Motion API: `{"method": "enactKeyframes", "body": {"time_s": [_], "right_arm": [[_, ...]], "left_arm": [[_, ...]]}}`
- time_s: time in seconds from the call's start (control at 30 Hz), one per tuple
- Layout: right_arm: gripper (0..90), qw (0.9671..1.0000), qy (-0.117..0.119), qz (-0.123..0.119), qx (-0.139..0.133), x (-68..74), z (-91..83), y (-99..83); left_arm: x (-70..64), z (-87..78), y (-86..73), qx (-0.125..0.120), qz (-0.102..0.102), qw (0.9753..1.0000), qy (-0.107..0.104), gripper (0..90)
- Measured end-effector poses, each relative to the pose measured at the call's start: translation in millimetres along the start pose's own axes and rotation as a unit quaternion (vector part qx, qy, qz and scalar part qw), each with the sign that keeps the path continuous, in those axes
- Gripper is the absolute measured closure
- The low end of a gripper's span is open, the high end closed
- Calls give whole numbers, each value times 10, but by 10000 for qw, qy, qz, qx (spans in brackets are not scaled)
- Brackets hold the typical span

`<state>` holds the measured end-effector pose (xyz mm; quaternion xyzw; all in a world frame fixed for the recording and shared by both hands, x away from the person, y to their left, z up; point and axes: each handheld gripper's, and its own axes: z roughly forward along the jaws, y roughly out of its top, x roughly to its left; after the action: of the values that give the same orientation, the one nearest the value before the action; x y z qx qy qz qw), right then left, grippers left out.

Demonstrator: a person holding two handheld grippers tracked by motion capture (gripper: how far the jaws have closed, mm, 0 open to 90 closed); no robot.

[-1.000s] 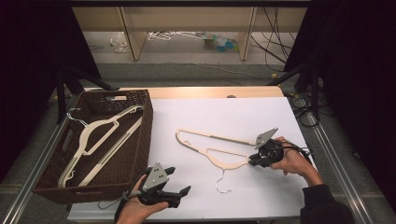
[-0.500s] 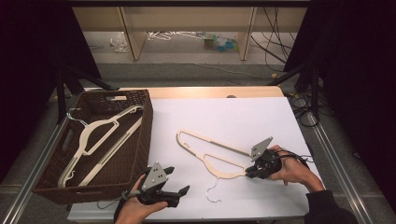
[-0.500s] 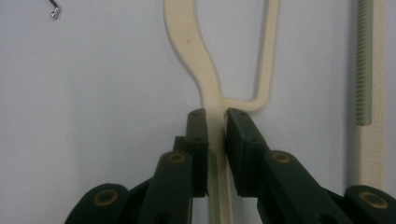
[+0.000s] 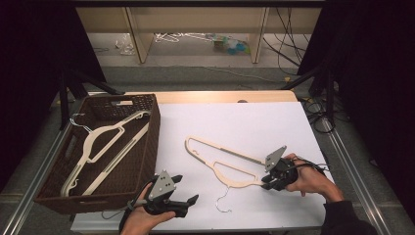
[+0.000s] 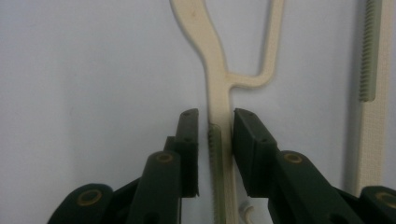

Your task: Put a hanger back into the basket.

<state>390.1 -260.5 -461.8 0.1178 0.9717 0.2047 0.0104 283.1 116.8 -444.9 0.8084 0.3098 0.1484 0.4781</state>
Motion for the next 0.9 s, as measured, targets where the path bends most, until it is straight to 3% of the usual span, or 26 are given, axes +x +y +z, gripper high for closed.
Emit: {"method": "enactKeyframes", "body": {"time_s": [0.17, 0.23, 0.4, 0.53, 0.57, 0.6, 0.73, 0.8, 0.83, 0.87, 0.9], "right_arm": [[726, 10000, 24, -19, 5, -7, 11, -4], [728, 10000, 16, -43, 8, -8, 13, -1], [774, 9999, 21, -133, 74, 7, 11, 22], [790, 9995, 49, -293, 128, 11, 9, 34], [791, 9996, 12, -265, 116, 21, 9, 36], [791, 9995, 19, -292, 129, 24, 6, 36], [792, 9992, 50, -344, 172, 29, -4, 51], [792, 9989, 47, -421, 208, 31, -18, 62], [792, 9989, 47, -421, 208, 31, -18, 62], [792, 9989, 58, -420, 196, 45, -40, 75], [792, 9989, 49, -437, 187, 47, -60, 82]], "left_arm": [[6, 8, 0, 45, 119, 9999, 13, 205], [-3, 14, -5, 47, 25, 10000, -23, 205], [17, 13, -4, 68, 152, 9999, -6, 208], [18, 36, -4, 85, 86, 9999, -9, 210], [28, 41, 2, 96, 191, 9998, 28, 211], [21, 56, 1, 111, 106, 9999, 6, 212], [6, 156, 14, 135, 348, 9993, 1, 224], [0, 204, 27, 301, 574, 9979, -54, 284], [0, 204, 27, 301, 574, 9979, -54, 280], [-7, 266, 40, 417, 779, 9961, -71, 276], [-7, 266, 40, 417, 779, 9961, -71, 275]]}}
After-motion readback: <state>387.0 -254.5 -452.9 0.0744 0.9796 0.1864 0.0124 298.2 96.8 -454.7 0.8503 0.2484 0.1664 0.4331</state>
